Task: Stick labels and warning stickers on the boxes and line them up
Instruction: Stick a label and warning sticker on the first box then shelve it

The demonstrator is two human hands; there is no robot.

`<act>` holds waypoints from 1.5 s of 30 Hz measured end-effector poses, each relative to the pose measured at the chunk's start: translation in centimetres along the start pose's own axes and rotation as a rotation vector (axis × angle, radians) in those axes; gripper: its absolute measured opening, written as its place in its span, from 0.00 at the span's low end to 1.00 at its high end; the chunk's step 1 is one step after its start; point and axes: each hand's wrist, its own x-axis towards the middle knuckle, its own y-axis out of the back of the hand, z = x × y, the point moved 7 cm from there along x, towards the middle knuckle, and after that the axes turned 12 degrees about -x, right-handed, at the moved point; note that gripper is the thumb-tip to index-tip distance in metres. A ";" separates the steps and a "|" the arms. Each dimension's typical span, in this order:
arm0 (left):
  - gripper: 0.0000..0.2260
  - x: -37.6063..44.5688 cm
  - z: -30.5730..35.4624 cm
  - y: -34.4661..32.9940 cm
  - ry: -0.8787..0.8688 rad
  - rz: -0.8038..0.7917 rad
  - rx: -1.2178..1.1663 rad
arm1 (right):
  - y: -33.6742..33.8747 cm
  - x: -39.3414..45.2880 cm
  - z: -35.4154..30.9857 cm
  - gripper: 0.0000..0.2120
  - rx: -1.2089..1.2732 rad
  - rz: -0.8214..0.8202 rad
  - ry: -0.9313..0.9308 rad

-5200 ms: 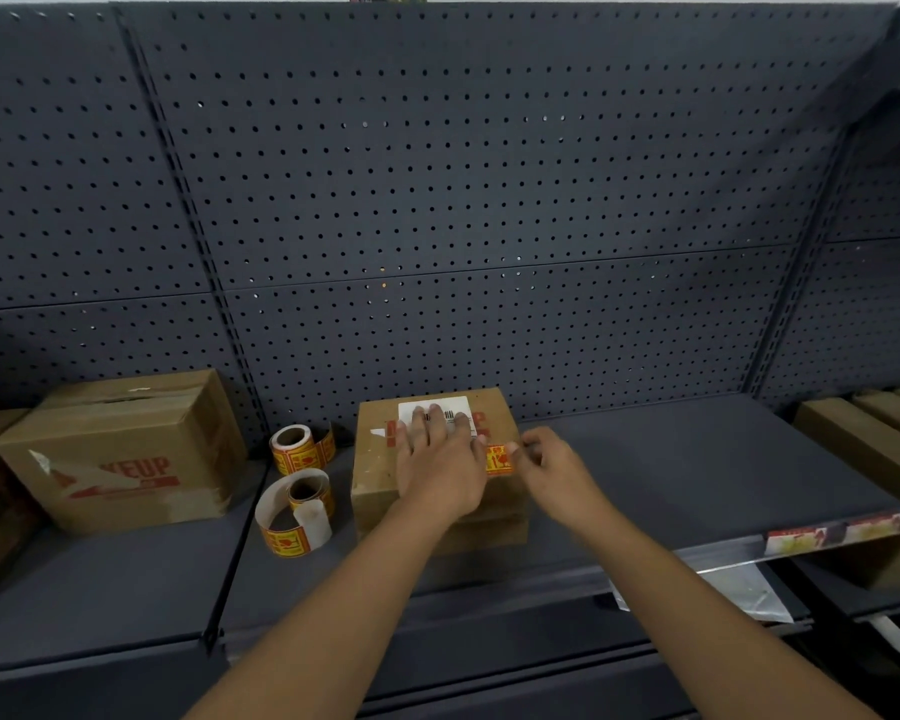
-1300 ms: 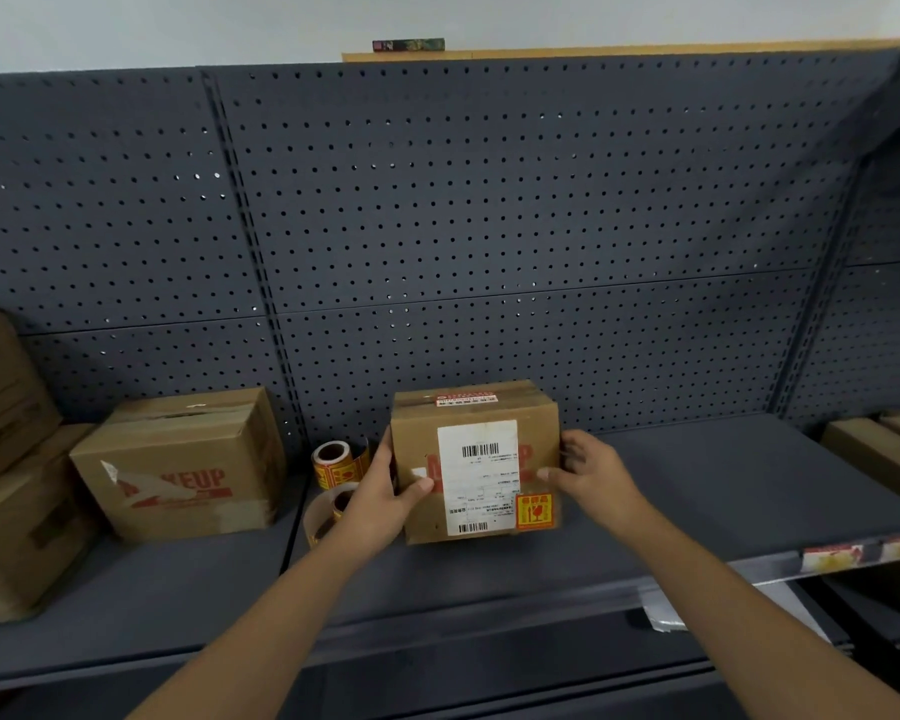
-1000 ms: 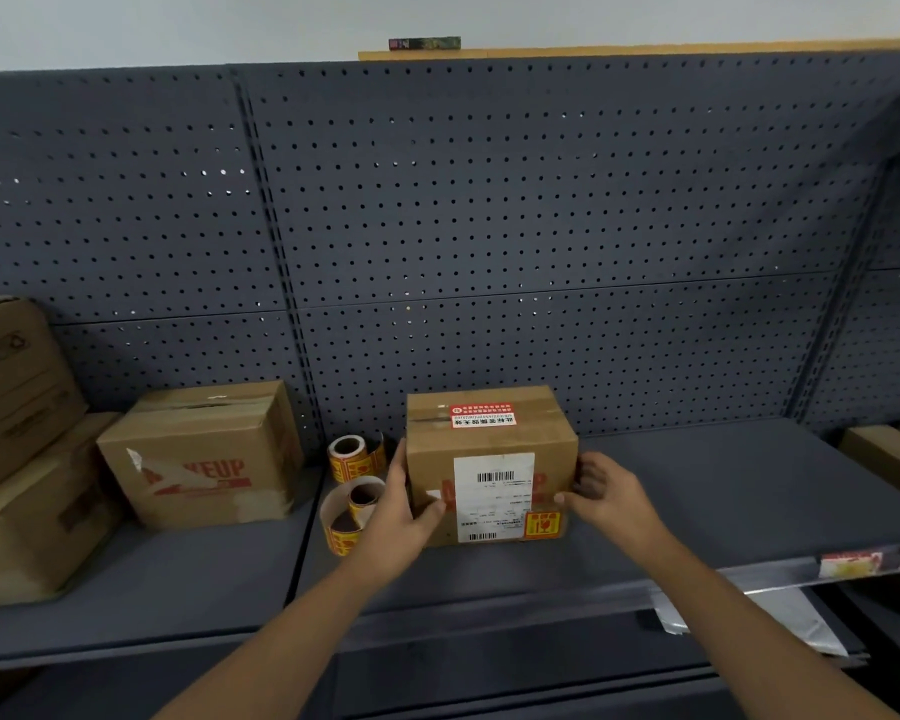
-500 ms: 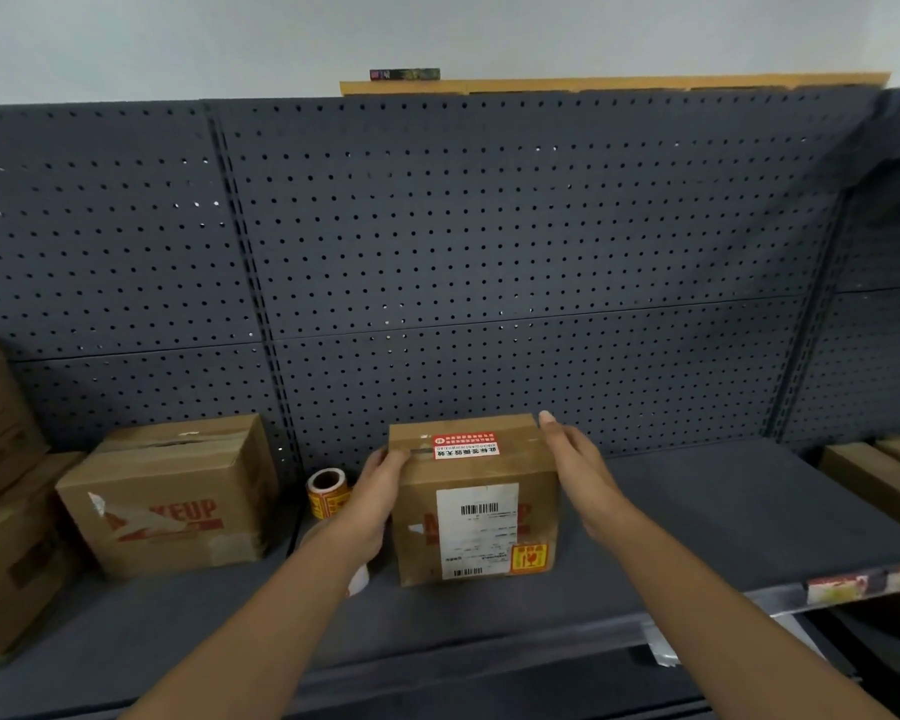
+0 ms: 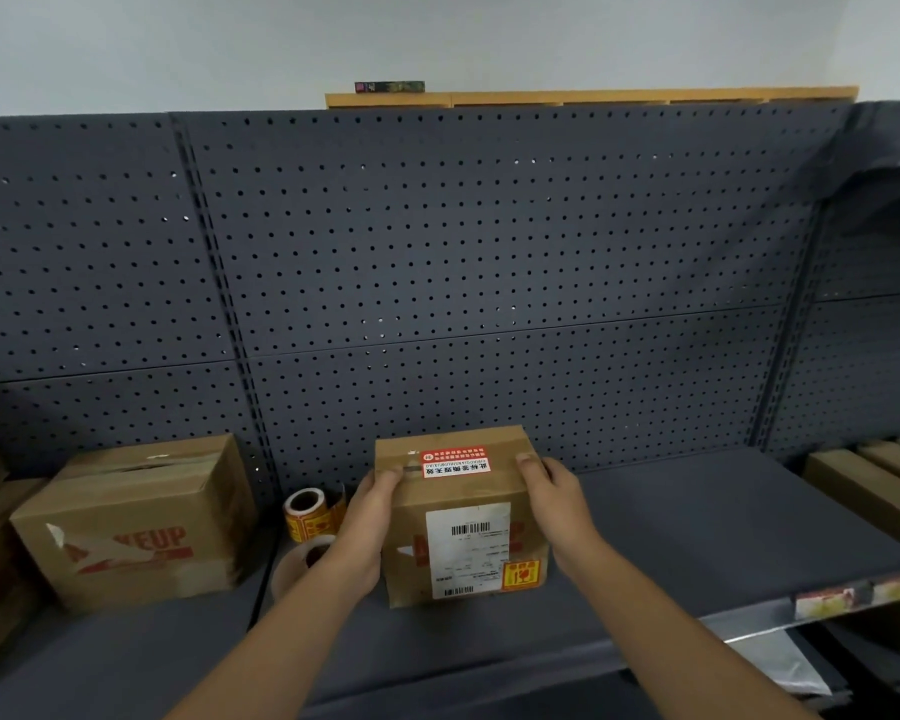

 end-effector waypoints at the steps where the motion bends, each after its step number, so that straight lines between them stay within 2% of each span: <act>1: 0.14 -0.1 0.0 -0.4 -0.005 -0.003 -0.002 | 0.4 0.1 0.0 0.10 0.005 0.010 0.003; 7: 0.11 -0.6 0.1 -3.8 -0.044 -0.032 -0.020 | 3.7 0.9 0.1 0.12 0.028 0.055 0.011; 13: 0.15 -0.8 -0.5 -8.9 -0.055 -0.081 -0.004 | 9.0 1.9 0.1 0.09 0.049 0.153 0.055; 23: 0.15 -1.3 -3.6 -21.1 -0.022 -0.176 0.055 | 20.8 6.0 1.9 0.08 -0.025 0.291 0.099; 30: 0.17 -1.3 -6.4 -30.3 0.000 -0.262 0.133 | 28.7 9.6 4.5 0.06 -0.025 0.376 0.055; 35: 0.24 -1.1 -7.6 -34.8 0.018 -0.336 0.190 | 32.4 12.8 6.5 0.05 0.021 0.396 0.003; 40: 0.22 0.8 -8.0 -37.6 -0.035 -0.366 0.249 | 34.3 15.5 7.4 0.05 0.015 0.370 -0.010; 45: 0.19 2.8 -8.7 -38.7 -0.068 -0.360 0.270 | 34.9 18.5 8.6 0.11 0.056 0.336 -0.067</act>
